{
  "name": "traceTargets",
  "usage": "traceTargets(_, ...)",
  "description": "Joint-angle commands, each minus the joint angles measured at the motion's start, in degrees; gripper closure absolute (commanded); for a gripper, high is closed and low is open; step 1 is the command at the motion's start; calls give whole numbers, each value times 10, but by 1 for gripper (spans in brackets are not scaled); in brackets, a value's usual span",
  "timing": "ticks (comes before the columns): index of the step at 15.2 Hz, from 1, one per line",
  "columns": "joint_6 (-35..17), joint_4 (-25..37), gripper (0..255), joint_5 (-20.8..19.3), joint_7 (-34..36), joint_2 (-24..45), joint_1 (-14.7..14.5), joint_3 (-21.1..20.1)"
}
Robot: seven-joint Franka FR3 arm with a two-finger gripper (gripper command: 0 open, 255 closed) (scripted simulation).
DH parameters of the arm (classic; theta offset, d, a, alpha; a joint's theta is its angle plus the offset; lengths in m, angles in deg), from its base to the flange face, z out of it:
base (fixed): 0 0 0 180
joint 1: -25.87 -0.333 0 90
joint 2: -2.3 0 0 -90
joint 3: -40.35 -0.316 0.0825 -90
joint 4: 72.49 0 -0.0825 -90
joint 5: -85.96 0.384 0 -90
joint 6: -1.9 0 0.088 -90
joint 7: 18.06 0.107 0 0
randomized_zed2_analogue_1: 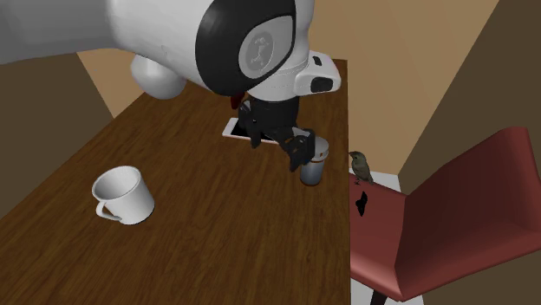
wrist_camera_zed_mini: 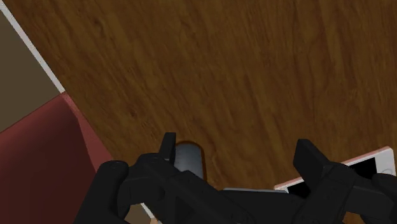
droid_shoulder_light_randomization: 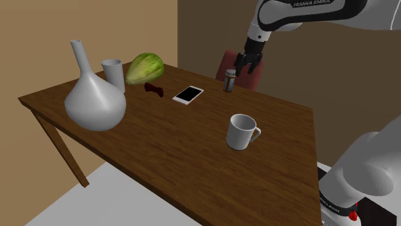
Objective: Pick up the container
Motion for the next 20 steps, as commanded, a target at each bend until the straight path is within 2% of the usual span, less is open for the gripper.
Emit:
traceTargets(1,-6,37,0,1,1,42,4,5)
traceTargets(7,1,165,0,9,4,164,17,18)
traceTargets(16,-56,112,0,11,1,168,17,17)
traceTargets(17,-56,111,255,11,1,167,17,17)
traceTargets(20,-56,112,255,11,1,167,17,18)
